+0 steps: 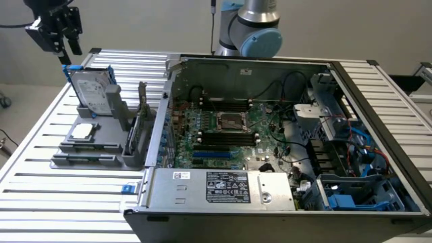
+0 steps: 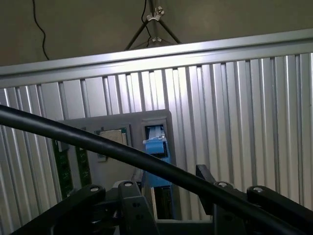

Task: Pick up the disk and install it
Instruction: 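Pick up the disk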

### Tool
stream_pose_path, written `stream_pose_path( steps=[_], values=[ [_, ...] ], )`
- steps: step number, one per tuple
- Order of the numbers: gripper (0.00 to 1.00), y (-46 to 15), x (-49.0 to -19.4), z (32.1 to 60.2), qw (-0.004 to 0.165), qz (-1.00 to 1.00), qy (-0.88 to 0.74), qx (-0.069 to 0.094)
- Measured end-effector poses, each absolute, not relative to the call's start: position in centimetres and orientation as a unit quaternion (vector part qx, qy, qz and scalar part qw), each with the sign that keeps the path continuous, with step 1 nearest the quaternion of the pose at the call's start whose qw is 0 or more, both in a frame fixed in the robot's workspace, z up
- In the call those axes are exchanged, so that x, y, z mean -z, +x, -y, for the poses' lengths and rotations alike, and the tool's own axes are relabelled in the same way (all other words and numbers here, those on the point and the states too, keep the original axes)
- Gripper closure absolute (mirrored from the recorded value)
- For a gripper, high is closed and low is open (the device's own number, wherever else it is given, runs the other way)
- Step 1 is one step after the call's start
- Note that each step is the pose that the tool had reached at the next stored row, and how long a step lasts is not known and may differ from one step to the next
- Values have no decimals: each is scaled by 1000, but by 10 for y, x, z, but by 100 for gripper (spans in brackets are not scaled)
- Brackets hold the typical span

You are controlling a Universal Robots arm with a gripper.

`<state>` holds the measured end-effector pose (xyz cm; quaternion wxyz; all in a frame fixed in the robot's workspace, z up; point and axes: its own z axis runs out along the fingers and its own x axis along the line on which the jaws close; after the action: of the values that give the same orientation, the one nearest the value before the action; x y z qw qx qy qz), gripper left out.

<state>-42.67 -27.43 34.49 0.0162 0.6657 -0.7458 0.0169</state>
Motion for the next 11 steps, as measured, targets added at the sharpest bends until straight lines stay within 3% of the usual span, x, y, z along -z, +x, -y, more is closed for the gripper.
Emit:
stream_pose_path(
  steps=[11],
  values=[
    [46, -426, -335, 277, 27, 735, 677, -29]
  ],
)
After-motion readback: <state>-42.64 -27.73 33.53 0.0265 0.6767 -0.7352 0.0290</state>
